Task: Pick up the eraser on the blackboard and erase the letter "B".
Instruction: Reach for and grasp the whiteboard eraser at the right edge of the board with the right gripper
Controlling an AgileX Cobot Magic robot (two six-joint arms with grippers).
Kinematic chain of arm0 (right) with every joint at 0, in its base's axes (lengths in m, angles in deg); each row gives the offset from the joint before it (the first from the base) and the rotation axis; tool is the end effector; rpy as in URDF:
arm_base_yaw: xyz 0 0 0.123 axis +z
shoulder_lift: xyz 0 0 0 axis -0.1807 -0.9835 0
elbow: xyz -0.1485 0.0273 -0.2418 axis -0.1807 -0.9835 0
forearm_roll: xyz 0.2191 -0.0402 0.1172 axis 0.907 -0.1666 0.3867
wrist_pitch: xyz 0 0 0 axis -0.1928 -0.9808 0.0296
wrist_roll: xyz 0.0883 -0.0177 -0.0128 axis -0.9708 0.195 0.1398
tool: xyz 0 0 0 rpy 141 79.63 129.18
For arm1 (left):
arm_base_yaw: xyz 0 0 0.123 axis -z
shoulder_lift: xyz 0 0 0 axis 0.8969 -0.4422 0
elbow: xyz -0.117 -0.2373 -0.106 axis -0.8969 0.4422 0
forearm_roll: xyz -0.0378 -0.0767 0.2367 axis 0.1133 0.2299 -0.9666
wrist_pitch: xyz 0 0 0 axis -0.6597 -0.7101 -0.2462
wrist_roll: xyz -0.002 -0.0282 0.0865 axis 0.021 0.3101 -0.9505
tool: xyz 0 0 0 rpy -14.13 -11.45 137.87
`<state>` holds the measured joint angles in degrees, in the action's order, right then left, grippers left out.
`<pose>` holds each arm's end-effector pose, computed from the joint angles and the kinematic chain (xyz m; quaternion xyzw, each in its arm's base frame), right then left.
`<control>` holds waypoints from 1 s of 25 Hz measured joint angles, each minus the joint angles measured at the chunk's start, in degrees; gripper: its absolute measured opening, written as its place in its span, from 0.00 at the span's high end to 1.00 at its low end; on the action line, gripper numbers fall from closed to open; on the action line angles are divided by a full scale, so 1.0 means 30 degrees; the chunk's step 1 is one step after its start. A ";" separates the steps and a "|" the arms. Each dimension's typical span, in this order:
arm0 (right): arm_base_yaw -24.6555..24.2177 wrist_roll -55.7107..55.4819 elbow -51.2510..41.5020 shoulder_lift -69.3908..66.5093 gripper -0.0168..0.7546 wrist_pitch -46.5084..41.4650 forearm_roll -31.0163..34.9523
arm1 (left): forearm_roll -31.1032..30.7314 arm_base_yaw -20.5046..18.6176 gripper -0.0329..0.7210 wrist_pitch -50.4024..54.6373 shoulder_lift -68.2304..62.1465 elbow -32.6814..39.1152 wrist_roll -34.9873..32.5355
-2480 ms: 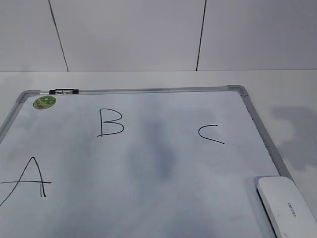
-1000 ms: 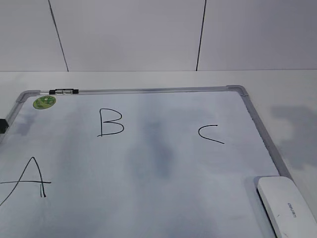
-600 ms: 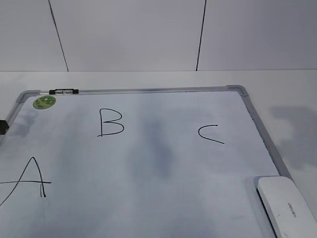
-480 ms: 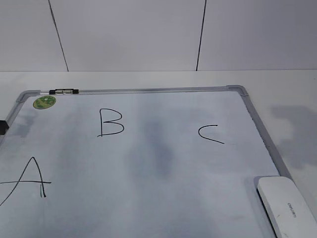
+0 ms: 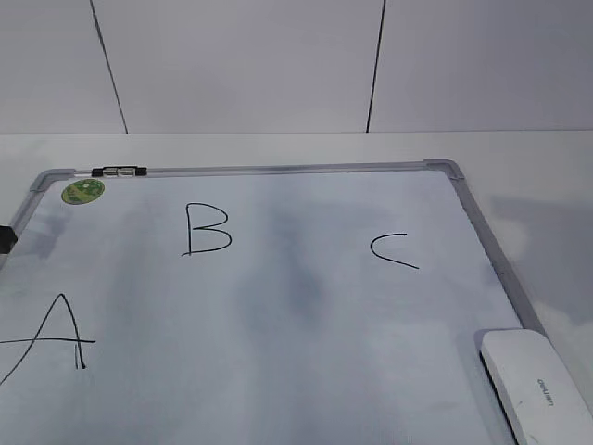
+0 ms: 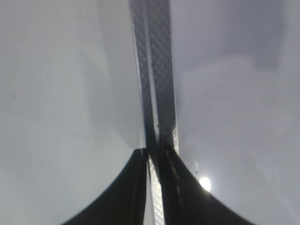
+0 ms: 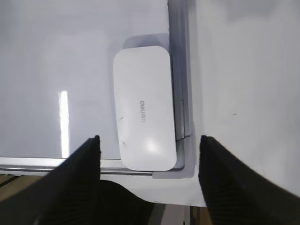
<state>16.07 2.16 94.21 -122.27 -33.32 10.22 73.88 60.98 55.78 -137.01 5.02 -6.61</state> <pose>0.1579 0.0277 0.2941 0.0236 0.9812 0.0883 0.1699 0.3403 0.0165 0.1562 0.0154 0.9992 0.0023 0.0358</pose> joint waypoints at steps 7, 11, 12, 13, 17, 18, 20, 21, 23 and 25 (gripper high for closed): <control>0.2902 -0.0688 0.0000 -0.1659 0.34 0.1130 0.0013 | 0.0000 0.0000 0.86 -0.0090 0.0000 0.0000 0.0000; 0.4985 -0.2378 0.0043 -0.3261 0.34 0.1507 -0.1167 | 0.0000 0.0000 0.86 -0.0087 0.0000 0.0000 0.0000; 0.5262 -0.2578 0.0043 -0.3669 0.34 0.1507 -0.1253 | 0.0000 0.0000 0.86 -0.0100 0.0000 0.0000 0.0000; 0.5500 -0.2798 0.0043 -0.4232 0.34 0.1532 -0.1294 | 0.0000 0.0000 0.86 -0.0100 0.0000 0.0000 0.0000; 0.5615 -0.3656 0.0043 -0.5556 0.34 0.1624 -0.1856 | 0.0000 0.0000 0.86 -0.0130 0.0000 0.0000 0.0000; 0.5615 -0.3935 0.0043 -0.5692 0.34 0.1638 -0.2167 | 0.0000 0.0000 0.86 -0.0130 0.0000 0.0000 0.0000; 0.5615 -0.4175 0.0043 -0.5775 0.34 0.1667 -0.2462 | 0.0000 0.0000 0.86 -0.0130 0.0000 0.0000 0.0000; 0.5615 -0.4213 0.0043 -0.5775 0.34 0.1667 -0.2550 | 0.0000 0.0000 0.87 -0.0130 0.0000 0.0000 0.0000; 0.5615 -0.4291 0.0052 -0.5775 0.34 0.1667 -0.2623 | 0.0000 0.0000 0.87 -0.0142 0.0000 0.0000 0.0000; 0.5615 -0.4291 0.0084 -0.5775 0.34 0.1667 -0.2667 | 0.0000 0.0000 0.87 -0.0142 0.0000 0.0000 0.0000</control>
<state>32.92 -10.71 94.46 -139.59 -28.31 2.22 73.88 60.98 55.35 -137.01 5.02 -6.61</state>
